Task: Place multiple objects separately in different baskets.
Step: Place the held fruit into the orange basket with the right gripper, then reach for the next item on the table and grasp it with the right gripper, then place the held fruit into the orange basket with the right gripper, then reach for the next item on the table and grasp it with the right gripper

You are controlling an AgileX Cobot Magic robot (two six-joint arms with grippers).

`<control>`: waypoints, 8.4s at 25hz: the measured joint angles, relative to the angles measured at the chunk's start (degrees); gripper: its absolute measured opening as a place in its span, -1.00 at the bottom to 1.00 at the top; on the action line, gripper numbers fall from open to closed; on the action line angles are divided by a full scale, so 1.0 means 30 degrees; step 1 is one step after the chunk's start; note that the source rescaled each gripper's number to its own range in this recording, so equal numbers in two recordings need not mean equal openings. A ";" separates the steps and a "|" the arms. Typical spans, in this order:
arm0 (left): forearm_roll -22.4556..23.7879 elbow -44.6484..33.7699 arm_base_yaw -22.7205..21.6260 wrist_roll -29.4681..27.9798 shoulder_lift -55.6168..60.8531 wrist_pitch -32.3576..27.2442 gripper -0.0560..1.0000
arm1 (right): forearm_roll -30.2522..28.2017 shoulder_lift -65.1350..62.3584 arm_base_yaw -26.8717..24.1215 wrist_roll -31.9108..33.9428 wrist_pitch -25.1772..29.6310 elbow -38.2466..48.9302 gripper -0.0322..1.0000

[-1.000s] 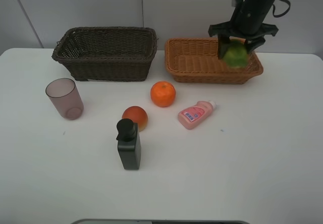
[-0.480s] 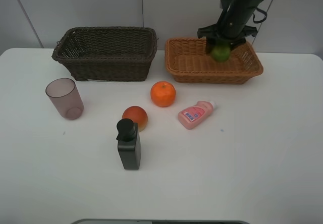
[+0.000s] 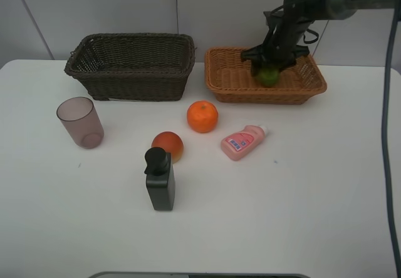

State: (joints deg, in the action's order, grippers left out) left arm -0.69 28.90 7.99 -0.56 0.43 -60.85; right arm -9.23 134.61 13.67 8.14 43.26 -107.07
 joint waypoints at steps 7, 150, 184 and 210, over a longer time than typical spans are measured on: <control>0.0000 0.0000 0.0000 0.0000 0.0000 0.0000 0.92 | -0.0065 0.0056 0.0000 0.0151 -0.0163 0.0000 -0.46; -0.0001 0.0000 0.0000 0.0000 0.0016 0.0000 0.92 | -0.0247 -0.5702 0.3101 0.3067 0.5622 0.3699 -0.04; 0.0011 0.0000 0.0000 0.0000 0.0016 0.0000 0.92 | -0.3056 -0.2921 -0.0682 0.3128 0.0053 0.3715 0.00; 0.0011 0.0000 0.0000 0.0000 0.0016 0.0000 0.92 | -0.0747 -0.5017 0.1433 0.3151 0.4747 0.3715 0.77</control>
State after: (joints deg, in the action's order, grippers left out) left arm -0.66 28.90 7.99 -0.56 0.48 -60.85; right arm -11.47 119.56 17.96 17.59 57.50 -95.92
